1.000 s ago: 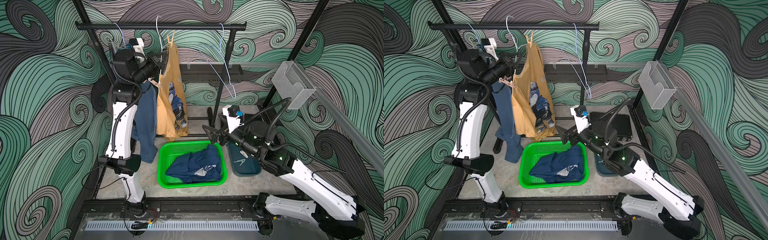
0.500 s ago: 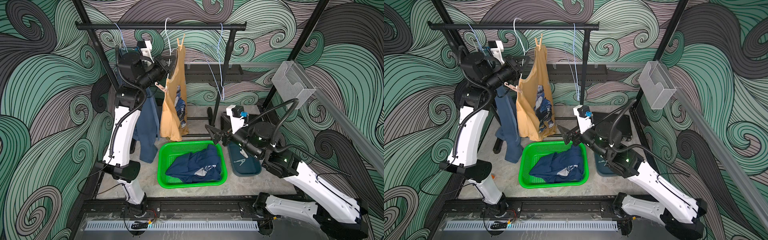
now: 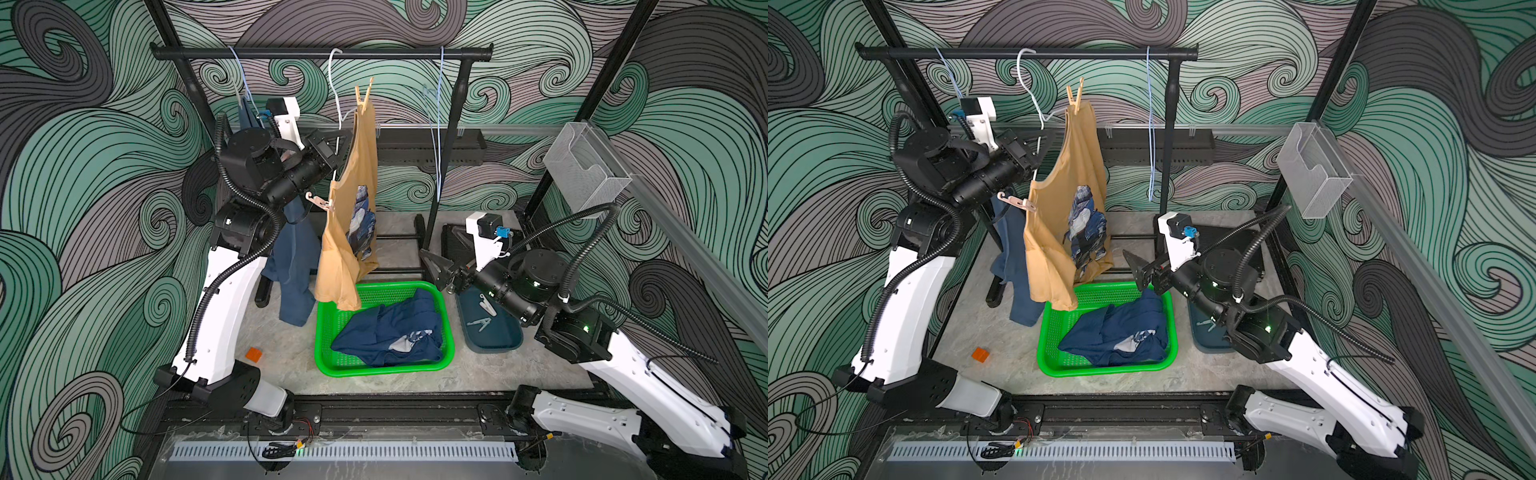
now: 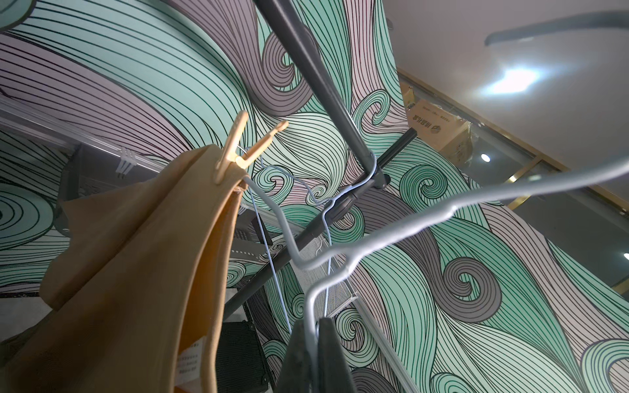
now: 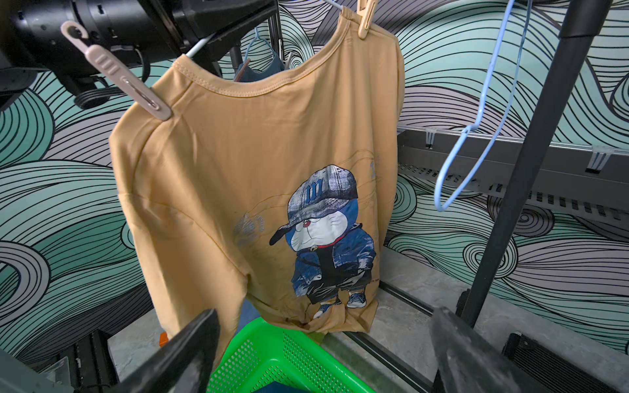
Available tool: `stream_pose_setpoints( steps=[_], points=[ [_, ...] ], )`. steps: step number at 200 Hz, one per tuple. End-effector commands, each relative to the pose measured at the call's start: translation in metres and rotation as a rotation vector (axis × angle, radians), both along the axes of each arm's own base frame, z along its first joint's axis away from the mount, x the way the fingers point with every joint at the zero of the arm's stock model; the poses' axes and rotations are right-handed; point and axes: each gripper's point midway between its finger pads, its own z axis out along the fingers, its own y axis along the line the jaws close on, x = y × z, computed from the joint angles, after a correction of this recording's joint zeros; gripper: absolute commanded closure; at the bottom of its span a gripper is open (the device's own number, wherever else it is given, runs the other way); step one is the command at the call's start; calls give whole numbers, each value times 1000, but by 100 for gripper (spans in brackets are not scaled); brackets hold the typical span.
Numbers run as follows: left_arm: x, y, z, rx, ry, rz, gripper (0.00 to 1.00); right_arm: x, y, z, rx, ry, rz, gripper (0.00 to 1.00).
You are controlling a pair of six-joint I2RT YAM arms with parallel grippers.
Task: Remove the clothespins securing t-shirts to the hanger
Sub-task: Pick up the hanger from the clothes rail.
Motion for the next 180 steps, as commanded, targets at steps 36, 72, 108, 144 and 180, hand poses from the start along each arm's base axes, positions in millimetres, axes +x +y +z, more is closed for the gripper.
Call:
stream_pose_setpoints(
  steps=[36, 72, 108, 144, 180],
  points=[
    [-51, 12, 33, -9, -127, 34, 100, -3, -5, -3, 7, 3, -12, 3],
    [-63, 14, 22, 0, -118, 35, 100, -2, -5, -4, 4, 5, -13, 3],
    [-83, 15, 43, -9, -178, 23, 100, -2, -6, -6, 0, 7, -18, 3],
    [-103, 15, 79, -55, -272, 4, 100, -1, -8, -10, -16, 7, -30, 3],
    [-118, 23, 127, -129, -408, 32, 100, -1, -13, -14, -31, 2, -46, 3]
  ],
)
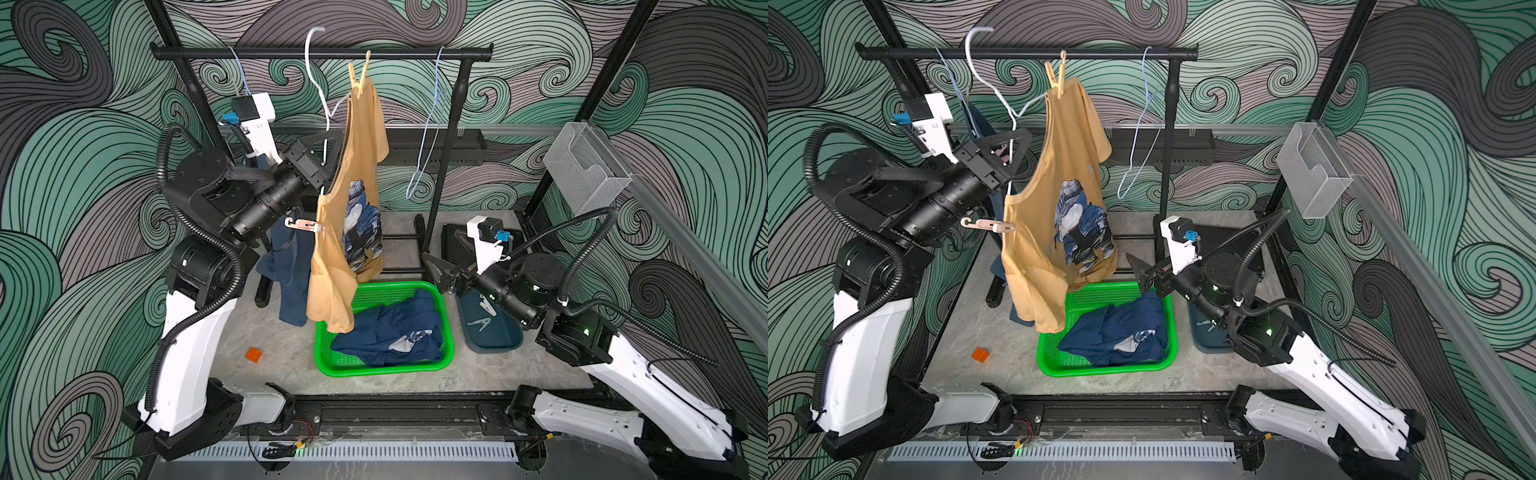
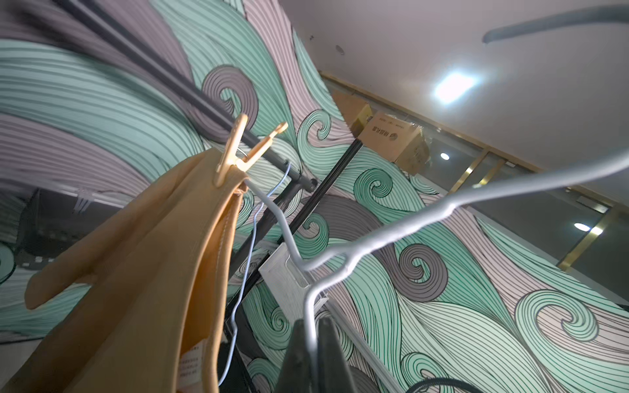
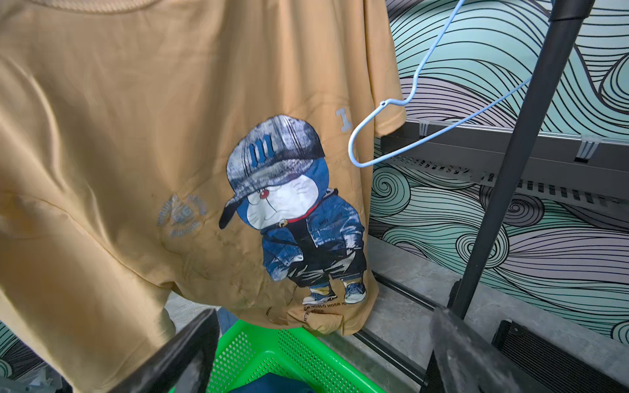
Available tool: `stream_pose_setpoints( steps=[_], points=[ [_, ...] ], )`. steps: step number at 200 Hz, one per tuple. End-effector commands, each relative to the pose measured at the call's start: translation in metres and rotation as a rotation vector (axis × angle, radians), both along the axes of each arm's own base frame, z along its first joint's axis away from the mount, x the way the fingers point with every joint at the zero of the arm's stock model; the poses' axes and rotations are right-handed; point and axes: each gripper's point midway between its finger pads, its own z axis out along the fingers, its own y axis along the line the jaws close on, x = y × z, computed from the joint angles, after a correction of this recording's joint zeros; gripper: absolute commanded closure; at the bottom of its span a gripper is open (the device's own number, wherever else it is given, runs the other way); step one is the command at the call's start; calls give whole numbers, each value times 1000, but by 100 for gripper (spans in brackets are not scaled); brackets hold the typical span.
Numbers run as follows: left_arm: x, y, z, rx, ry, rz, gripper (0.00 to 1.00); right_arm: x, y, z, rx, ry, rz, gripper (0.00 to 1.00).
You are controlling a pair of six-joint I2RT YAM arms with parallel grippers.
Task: Remove the clothespins securing t-shirts to the hanger
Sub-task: Pick up the hanger from the clothes rail.
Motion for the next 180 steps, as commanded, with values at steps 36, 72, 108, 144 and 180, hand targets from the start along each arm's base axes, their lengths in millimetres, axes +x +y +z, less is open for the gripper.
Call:
stream_pose_setpoints(
  steps=[36, 72, 108, 144, 180],
  points=[
    [-33, 5, 89, -122, -310, 40, 100, -1, -11, -2, -26, -21, -39, 2],
    [-41, -1, 106, -147, -398, 59, 100, -1, -14, -4, -39, -26, -49, 1],
    [-58, -11, 96, -106, -413, 56, 100, -1, -17, -5, -57, -36, -58, 1],
    [-79, -4, 83, -80, -398, 60, 100, 1, -15, -8, -66, -34, -57, 1],
    [-88, 1, 57, -47, -349, 57, 100, 1, -12, -13, -68, -21, -49, 1]
  ],
)
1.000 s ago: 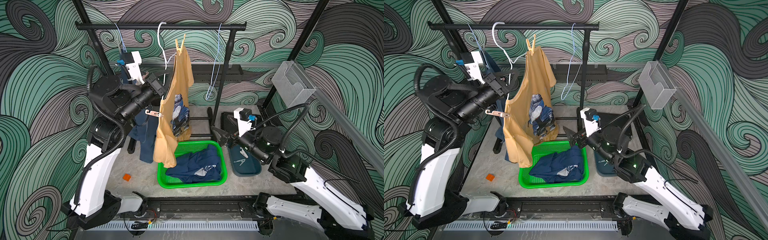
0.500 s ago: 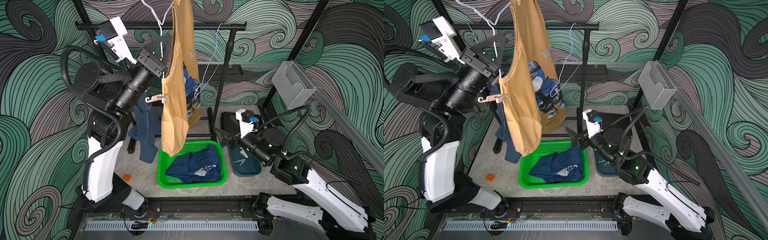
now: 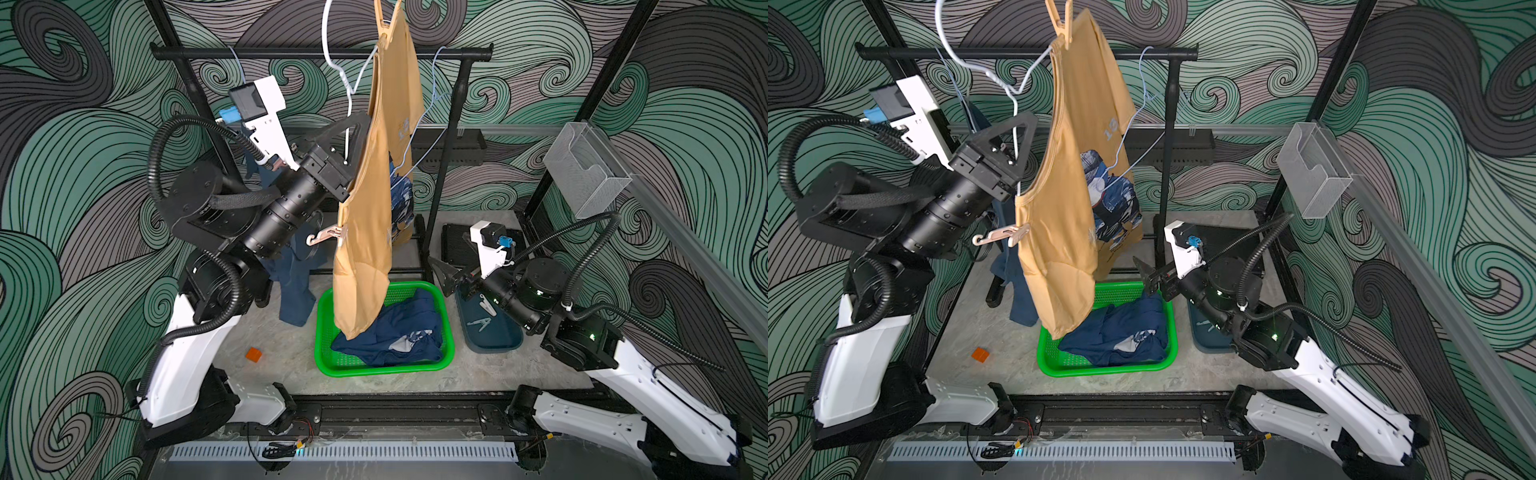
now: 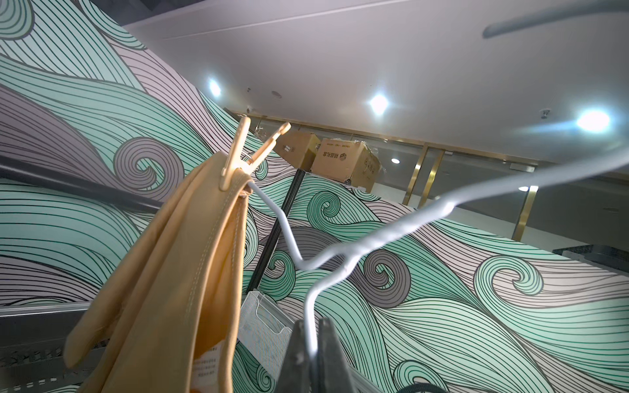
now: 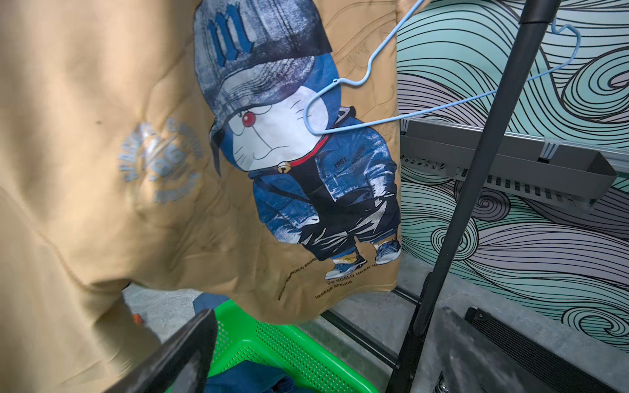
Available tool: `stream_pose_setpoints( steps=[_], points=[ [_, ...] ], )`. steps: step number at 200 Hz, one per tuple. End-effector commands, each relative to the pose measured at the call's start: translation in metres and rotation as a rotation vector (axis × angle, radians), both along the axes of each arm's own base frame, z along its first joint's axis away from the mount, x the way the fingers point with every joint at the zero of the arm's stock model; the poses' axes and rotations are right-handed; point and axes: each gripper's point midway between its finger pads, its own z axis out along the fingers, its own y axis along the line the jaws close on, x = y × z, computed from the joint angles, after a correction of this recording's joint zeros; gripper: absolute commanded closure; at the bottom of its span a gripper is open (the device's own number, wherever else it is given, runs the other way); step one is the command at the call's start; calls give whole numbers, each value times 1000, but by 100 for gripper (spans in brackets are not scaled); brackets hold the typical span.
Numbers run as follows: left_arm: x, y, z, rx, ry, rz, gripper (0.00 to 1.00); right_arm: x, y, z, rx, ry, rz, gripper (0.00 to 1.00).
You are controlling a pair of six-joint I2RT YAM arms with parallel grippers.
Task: Remove the clothespins securing t-shirts to the hanger
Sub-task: Pick up the hanger from the clothes rail.
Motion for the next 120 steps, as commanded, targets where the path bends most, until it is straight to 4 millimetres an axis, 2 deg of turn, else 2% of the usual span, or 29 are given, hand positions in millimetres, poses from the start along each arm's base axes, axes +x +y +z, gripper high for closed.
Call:
stream_pose_setpoints(
  steps=[1, 16, 37, 61, 120],
  points=[
    [-26, 36, 20, -83, -80, 54, 100, 1, 1, -4, -6, 0, -6, 1],
    [-33, 42, 14, -81, -66, 49, 100, 2, 1, -6, -9, 3, -8, 1],
    [-34, 47, -4, -44, 1, 52, 100, 3, 3, -7, -14, 6, -8, 1],
    [-28, 40, -29, -49, 63, 31, 100, 6, 6, -9, -21, 8, -11, 1],
    [-8, 42, -118, -19, 252, 95, 100, 7, 0, -14, -50, 1, -35, 1]
  ],
)
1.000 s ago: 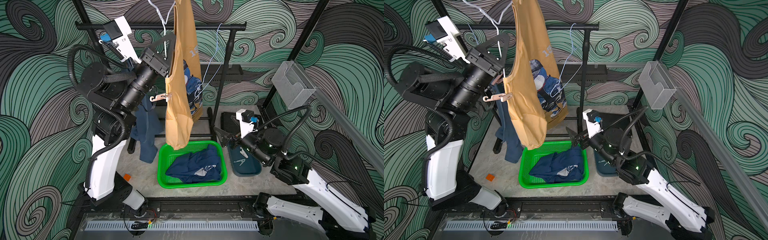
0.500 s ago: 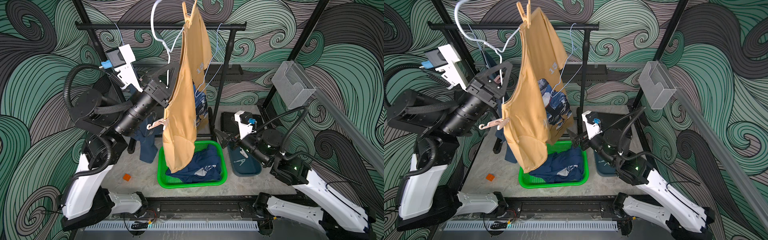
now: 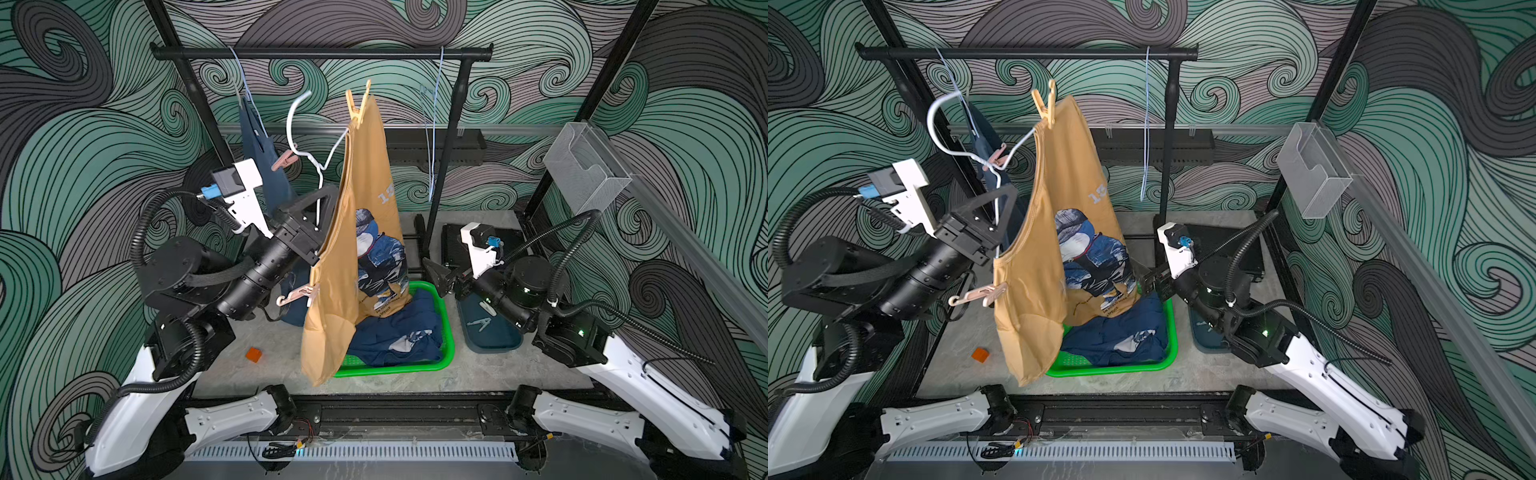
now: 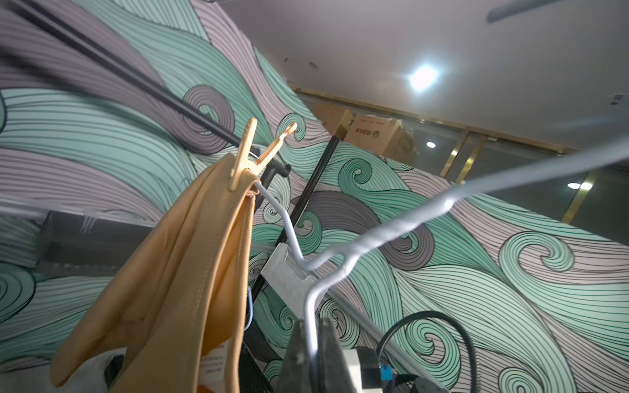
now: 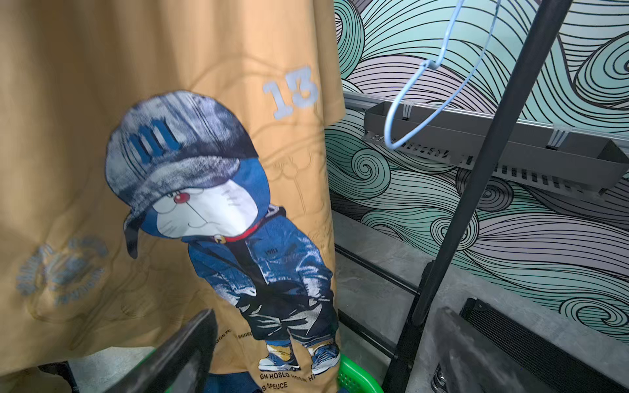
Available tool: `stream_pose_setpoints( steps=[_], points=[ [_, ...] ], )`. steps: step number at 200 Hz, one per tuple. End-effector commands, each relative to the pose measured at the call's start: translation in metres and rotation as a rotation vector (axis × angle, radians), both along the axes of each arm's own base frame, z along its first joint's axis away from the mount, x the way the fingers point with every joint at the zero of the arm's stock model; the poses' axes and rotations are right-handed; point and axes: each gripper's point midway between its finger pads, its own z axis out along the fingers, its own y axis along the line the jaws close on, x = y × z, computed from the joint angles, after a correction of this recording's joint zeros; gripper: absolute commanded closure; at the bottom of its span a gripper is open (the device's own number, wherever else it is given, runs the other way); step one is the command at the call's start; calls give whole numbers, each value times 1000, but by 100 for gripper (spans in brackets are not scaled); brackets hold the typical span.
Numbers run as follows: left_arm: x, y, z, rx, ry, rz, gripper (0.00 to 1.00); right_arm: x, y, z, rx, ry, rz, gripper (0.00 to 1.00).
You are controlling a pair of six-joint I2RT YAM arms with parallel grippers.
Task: Remove the clothespins securing t-shirts to the hanger
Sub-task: Pick up the hanger from the clothes rail.
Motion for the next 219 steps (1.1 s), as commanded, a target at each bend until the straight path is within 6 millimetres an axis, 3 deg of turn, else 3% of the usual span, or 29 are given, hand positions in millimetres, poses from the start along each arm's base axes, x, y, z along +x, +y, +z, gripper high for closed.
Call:
stream_pose_setpoints(
  steps=[1, 38, 62, 84, 112, 141, 184, 219],
  points=[
    [4, 12, -14, -72, 47, 45, 100, 0, -6, 2, -10, -22, -23, 1],
    [32, -10, -98, -13, 227, 86, 100, 1, -14, 2, -20, -22, -53, 1],
    [44, -17, -131, 30, 291, 133, 100, -3, -18, -1, -35, 19, -53, 1],
    [56, -19, -156, 36, 338, 190, 100, -8, -9, 0, -22, 81, -5, 11],
    [66, -25, -170, 35, 356, 219, 100, -14, 9, 19, 65, 134, 53, 20],
    [72, -38, -180, 45, 366, 204, 100, -24, 40, 39, 78, 125, 112, 20],
    [74, -48, -187, 39, 375, 174, 100, -28, 89, 28, 106, 180, 188, 13],
    [71, -45, -192, 44, 376, 168, 100, -19, 111, 29, 152, 192, 198, 12]
  ],
)
